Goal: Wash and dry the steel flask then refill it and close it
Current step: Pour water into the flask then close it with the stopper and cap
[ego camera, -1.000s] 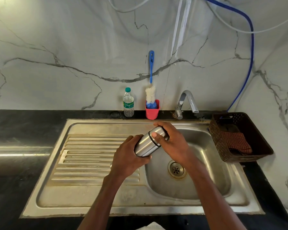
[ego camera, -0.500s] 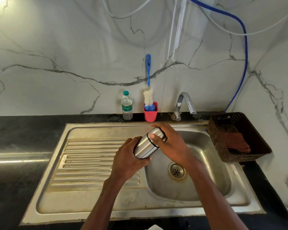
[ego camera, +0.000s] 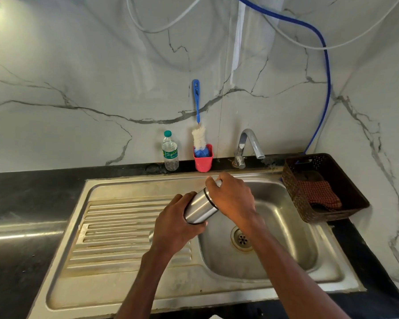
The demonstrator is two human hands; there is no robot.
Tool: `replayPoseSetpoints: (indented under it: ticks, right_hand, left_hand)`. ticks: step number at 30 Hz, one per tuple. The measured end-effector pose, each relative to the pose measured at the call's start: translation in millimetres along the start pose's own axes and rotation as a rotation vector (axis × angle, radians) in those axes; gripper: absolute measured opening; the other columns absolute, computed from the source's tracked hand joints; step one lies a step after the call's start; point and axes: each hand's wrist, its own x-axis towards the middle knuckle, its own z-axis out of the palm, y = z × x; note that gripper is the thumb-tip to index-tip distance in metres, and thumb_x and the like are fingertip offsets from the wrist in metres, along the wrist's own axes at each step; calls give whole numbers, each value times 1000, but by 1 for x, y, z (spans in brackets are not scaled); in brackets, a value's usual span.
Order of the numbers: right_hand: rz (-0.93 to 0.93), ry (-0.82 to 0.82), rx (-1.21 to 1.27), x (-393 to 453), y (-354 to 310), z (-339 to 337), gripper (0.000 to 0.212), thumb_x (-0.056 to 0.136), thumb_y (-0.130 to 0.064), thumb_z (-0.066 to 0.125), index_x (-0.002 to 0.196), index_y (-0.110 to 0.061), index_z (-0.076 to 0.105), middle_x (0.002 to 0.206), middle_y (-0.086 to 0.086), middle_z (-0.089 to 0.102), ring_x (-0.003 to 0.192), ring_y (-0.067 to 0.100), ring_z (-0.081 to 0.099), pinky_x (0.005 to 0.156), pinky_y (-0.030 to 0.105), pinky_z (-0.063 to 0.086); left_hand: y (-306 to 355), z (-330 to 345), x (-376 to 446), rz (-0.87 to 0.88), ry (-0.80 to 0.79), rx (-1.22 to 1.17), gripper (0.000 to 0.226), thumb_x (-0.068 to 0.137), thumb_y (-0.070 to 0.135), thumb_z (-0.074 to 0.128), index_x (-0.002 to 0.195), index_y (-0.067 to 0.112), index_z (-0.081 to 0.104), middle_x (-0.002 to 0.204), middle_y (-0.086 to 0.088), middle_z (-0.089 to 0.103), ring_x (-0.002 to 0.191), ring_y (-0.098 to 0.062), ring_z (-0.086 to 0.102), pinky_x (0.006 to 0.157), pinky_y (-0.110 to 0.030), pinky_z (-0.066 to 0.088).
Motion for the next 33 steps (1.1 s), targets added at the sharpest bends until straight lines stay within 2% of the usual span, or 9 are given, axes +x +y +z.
replayPoseSetpoints:
  ticks: [2,4,8,11,17,23,25,28,33]
  right_hand:
    - [-115,-13,-13,3,0,-6,47,97,-68,44,101,-24,61,96,-5,68,89,20,65,79,39,53]
    - [-345,-13,60,3,2,-14,42,98,-68,47,96,-29,60,87,-10,67,80,10,63,74,38,55]
    - [-753,51,216,10,13,-23,25,100,-48,62,100,-23,66,90,-13,64,79,8,62,70,34,52]
    - [-905,156,256,17,13,-28,23,101,-35,65,95,-13,71,85,-5,67,74,13,64,66,35,51]
    - [-944,266,277,25,13,-34,23,101,-24,59,89,-9,71,80,-2,66,69,13,62,62,34,49]
    - [-524,289,260,23,0,-36,26,93,-42,52,78,-24,64,62,-11,58,58,10,58,56,27,41]
    - [-468,264,214,23,-3,-39,24,90,-44,51,78,-26,62,61,-12,57,60,9,58,57,24,39]
    - [-641,227,246,21,2,-48,24,98,-39,54,82,-23,64,67,-11,60,62,10,59,57,29,44]
    - [-1124,217,129,27,12,-58,19,99,-20,63,89,-6,71,79,1,63,66,18,58,57,37,46]
  left_hand:
    - [0,-1,1,-7,9,-19,76,63,54,83,132,43,54,104,19,60,85,-5,61,70,-35,56]
    - [-1,-5,5,-12,24,-53,75,62,50,86,131,41,56,106,19,62,87,-4,62,72,-33,56]
    - [2,-19,17,21,-45,-188,71,57,37,91,122,40,61,105,18,69,90,-5,66,76,-37,58]
    - [14,-23,22,55,-70,-180,69,56,32,92,118,39,62,100,19,71,88,-7,67,76,-38,58]
    - [32,-27,33,119,-19,-39,68,55,47,88,115,42,56,95,23,66,81,-2,62,71,-22,51]
    - [44,-26,35,88,23,19,78,59,47,90,127,41,52,108,18,67,90,-10,65,79,-31,55]
    - [47,-25,33,79,28,26,78,60,48,89,128,40,50,109,17,68,90,-11,65,79,-32,55]
    - [50,-29,35,84,11,55,73,59,49,87,121,42,50,104,17,68,85,-8,63,74,-30,53]
    - [45,-38,47,70,-309,-246,66,60,29,96,118,39,64,101,12,73,92,-7,69,83,-35,59]
